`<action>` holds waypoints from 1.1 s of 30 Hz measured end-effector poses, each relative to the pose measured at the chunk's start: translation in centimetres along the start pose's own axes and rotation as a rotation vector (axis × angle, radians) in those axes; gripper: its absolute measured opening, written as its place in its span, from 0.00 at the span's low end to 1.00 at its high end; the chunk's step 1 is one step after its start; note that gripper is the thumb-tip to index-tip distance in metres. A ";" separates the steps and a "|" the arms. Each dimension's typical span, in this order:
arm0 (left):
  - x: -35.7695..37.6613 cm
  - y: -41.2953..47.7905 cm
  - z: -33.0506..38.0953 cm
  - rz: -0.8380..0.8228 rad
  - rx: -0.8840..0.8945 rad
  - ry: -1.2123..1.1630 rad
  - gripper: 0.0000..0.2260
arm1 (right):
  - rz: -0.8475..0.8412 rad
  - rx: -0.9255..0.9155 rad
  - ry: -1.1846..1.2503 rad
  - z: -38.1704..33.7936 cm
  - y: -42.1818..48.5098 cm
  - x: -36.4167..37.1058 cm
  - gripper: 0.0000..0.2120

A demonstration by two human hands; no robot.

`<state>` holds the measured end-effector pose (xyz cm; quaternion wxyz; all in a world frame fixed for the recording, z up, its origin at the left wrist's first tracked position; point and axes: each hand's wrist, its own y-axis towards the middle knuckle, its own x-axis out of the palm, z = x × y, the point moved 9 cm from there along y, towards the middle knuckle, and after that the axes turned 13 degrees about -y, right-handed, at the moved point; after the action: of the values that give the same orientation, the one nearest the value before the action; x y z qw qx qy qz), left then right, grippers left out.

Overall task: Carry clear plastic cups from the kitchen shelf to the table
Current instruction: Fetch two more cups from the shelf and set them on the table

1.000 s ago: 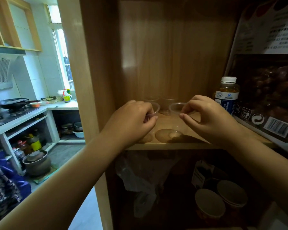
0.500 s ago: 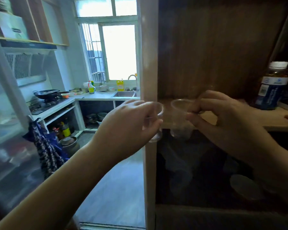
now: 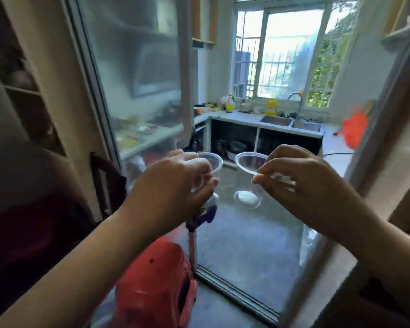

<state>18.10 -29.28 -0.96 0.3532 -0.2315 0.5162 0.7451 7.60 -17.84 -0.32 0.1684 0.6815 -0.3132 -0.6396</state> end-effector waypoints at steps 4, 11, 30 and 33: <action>-7.4 -6.6 -6.0 0.051 -0.138 0.105 0.10 | -0.047 -0.173 0.094 -8.5 4.7 6.4 0.06; -18.8 -18.9 -12.5 0.127 -0.442 0.255 0.07 | -0.174 -0.451 0.271 -24.9 9.8 15.2 0.14; -32.2 -33.4 -31.8 0.312 -0.871 0.519 0.07 | -0.306 -0.874 0.557 -46.4 20.6 36.4 0.08; -33.3 -32.9 -37.0 0.319 -0.891 0.504 0.07 | -0.330 -0.840 0.579 -47.0 24.5 40.0 0.09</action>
<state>63.94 -66.25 -10.56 -0.0320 -0.4494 0.2475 0.8578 47.78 -69.89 -9.69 0.4034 0.7443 0.1400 -0.5136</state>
